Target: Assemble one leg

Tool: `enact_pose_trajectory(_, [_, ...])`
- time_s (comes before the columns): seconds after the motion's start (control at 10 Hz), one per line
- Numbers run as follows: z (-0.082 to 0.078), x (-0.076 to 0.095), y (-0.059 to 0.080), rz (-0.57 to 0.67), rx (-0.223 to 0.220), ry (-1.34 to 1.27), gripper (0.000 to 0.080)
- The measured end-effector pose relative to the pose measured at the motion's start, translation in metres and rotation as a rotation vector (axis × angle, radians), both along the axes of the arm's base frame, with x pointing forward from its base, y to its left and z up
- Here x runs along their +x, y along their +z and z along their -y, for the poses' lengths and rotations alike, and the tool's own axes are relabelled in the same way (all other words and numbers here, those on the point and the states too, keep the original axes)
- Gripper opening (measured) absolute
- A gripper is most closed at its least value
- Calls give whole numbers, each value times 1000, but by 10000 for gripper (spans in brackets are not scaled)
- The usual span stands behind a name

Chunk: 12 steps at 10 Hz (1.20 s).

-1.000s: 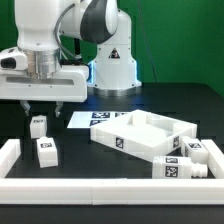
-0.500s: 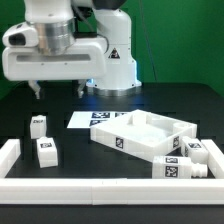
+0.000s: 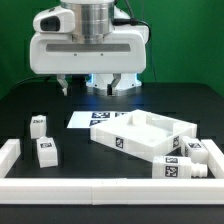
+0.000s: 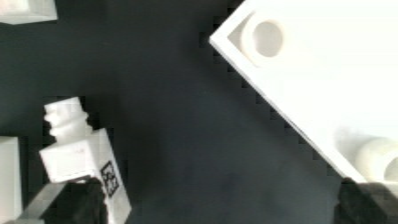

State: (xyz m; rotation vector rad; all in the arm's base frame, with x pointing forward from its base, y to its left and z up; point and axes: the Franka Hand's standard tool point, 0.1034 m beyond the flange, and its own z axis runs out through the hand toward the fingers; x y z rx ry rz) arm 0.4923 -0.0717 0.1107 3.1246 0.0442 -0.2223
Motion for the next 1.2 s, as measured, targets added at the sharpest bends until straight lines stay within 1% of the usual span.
enact_pose_trajectory(0.1, [2,1,-1,18,-1,23,649])
enact_pose_trajectory(0.2, [9,-8,-11,101,-12,102,649])
enact_pose_trajectory(0.3, [7,-15,-20,120,-11,147,649])
enact_pose_trajectory(0.4, [-5,-1,-24,150,-19,173,649])
enact_pose_trajectory(0.5, [-28,17,-26,183,-22,179,649])
enact_pose_trajectory(0.6, [-59,42,-24,206,-18,162,649])
enact_pose_trajectory(0.7, [-89,65,-23,203,-34,155,649])
enact_pose_trajectory(0.8, [-107,77,-25,195,-51,191,649])
enact_pose_trajectory(0.9, [-101,74,-25,197,-45,192,649])
enact_pose_trajectory(1.2, [-99,73,-26,196,-46,190,649])
